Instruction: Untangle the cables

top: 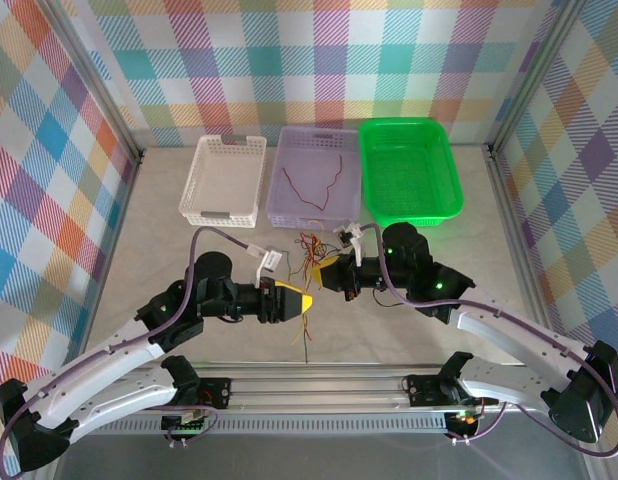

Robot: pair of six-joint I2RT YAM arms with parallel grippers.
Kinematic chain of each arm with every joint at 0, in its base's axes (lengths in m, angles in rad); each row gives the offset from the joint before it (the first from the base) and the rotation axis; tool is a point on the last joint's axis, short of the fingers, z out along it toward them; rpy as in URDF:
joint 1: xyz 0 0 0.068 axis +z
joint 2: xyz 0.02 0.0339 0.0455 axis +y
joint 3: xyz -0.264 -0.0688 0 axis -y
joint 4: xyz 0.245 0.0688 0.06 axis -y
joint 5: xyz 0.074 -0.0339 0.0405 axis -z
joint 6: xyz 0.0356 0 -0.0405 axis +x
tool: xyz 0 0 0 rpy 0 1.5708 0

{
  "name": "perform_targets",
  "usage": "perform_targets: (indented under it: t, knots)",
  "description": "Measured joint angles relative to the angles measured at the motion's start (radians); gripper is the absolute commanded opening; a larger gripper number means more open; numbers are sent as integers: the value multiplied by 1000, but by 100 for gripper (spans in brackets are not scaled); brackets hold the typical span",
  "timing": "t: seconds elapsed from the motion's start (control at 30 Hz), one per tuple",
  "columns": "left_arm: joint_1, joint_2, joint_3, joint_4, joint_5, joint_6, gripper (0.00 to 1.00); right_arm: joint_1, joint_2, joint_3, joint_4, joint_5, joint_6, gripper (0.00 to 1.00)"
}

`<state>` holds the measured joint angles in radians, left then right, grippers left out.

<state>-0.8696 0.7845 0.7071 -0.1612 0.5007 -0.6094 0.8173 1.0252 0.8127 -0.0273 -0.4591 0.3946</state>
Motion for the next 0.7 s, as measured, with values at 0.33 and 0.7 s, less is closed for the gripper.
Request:
perform_targets:
  t: [0.33, 0.7]
  knots:
    - [-37, 35, -3, -71, -86, 76, 61, 0, 2, 14, -19, 6, 0, 0]
    - [-46, 100, -3, -91, -136, 105, 36, -1, 16, 22, -20, 6, 8, 0]
